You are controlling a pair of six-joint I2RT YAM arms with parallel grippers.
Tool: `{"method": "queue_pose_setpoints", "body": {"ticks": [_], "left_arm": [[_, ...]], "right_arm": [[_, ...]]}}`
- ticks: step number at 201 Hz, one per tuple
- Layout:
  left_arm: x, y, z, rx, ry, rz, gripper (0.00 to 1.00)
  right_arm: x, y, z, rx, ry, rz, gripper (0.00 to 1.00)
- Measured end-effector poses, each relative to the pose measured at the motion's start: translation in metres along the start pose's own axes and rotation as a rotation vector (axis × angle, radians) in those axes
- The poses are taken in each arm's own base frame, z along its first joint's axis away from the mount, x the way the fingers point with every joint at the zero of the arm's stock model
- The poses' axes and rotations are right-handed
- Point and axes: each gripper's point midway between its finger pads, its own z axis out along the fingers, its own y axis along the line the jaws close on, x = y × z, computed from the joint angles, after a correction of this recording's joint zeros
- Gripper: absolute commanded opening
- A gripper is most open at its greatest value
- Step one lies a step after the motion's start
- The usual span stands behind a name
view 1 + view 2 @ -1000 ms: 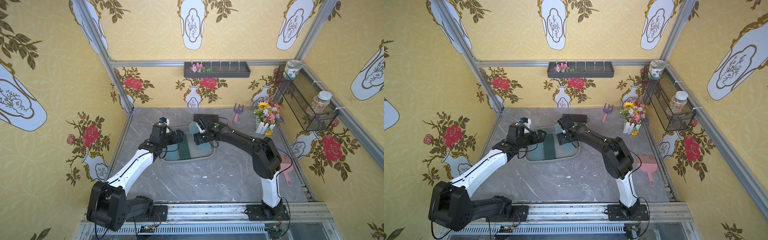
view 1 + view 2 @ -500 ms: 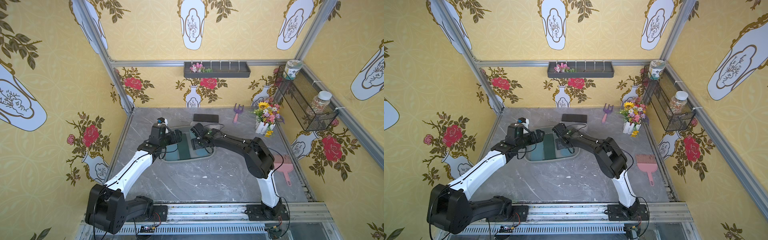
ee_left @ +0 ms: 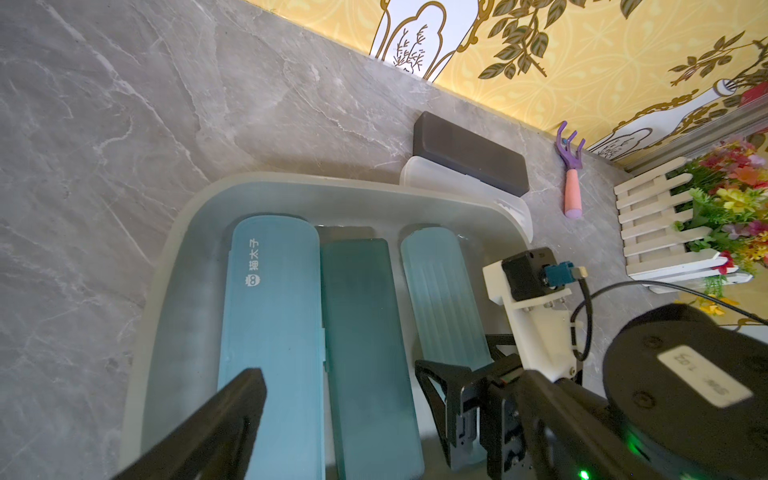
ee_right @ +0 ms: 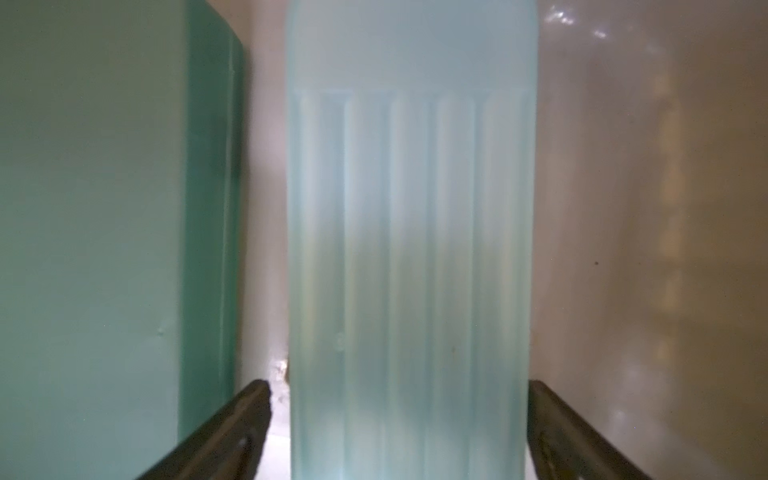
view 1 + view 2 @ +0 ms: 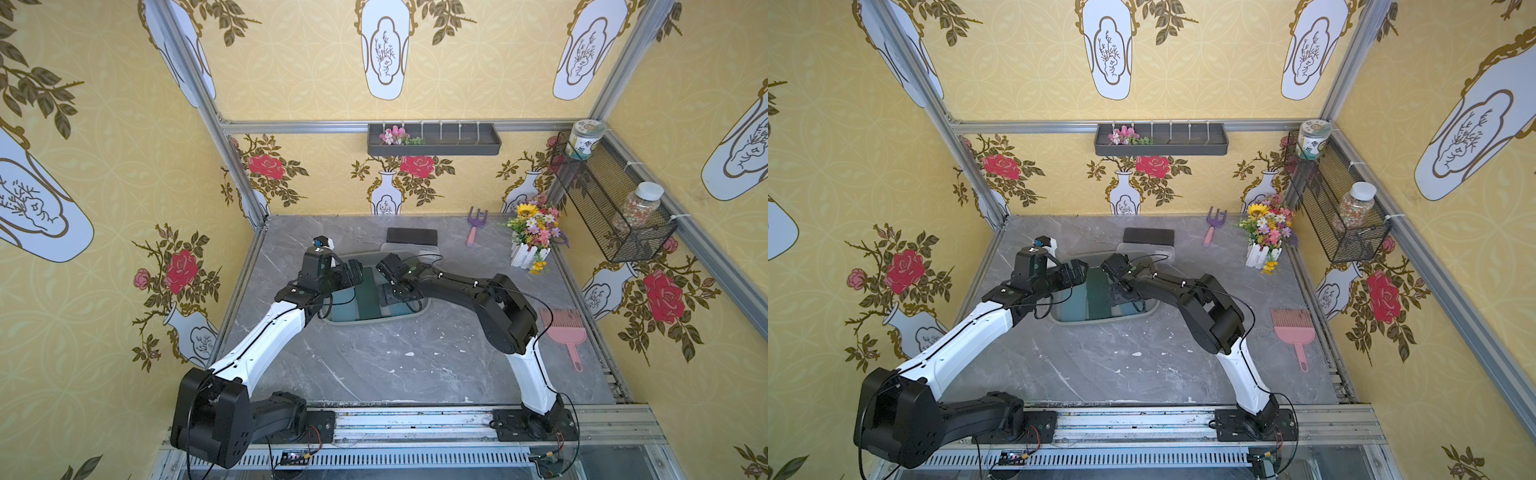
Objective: Put the pencil case into the storage box
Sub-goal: Place the pencil case at the storage box, then move the storage box to the center of the board.
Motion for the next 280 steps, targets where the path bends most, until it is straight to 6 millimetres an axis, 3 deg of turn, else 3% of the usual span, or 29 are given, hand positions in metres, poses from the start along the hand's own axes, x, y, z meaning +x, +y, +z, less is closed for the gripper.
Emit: {"method": "queue_pose_setpoints", "body": {"ticks": [20, 58, 80, 94, 113, 136, 164, 213, 248, 280], "left_arm": [[0.004, 0.002, 0.003, -0.009, 0.017, -0.001, 1.00], [0.006, 0.004, 0.004, -0.018, 0.029, -0.001, 1.00], [0.007, 0.005, 0.005, -0.026, 0.032, -0.001, 1.00], [0.007, 0.006, 0.006, -0.028, 0.034, -0.002, 1.00], [0.008, 0.006, 0.008, -0.031, 0.040, -0.002, 1.00], [0.007, 0.006, 0.016, -0.038, 0.054, -0.002, 1.00], [0.000, 0.001, 0.023, -0.036, 0.066, -0.002, 1.00], [-0.005, -0.003, 0.034, -0.037, 0.092, -0.005, 1.00], [-0.003, 0.000, 0.036, -0.062, 0.112, -0.006, 1.00], [0.001, 0.004, 0.039, -0.079, 0.127, -0.006, 1.00]], "right_arm": [[-0.004, 0.000, -0.012, -0.007, -0.014, -0.002, 0.97], [-0.030, 0.002, -0.056, -0.035, -0.113, -0.008, 0.97], [-0.044, -0.006, -0.080, -0.038, -0.154, -0.018, 0.97], [-0.061, -0.023, -0.091, -0.024, -0.185, -0.006, 0.97], [-0.082, -0.063, -0.095, 0.012, -0.206, 0.028, 0.97], [-0.106, -0.106, -0.090, 0.053, -0.197, 0.049, 0.97], [-0.127, -0.125, -0.070, 0.041, -0.165, 0.015, 0.97], [-0.126, -0.170, -0.014, 0.052, -0.064, 0.002, 0.97], [-0.126, -0.180, 0.018, 0.041, -0.033, -0.033, 0.97], [-0.127, -0.187, 0.024, 0.025, -0.034, -0.041, 0.97]]}}
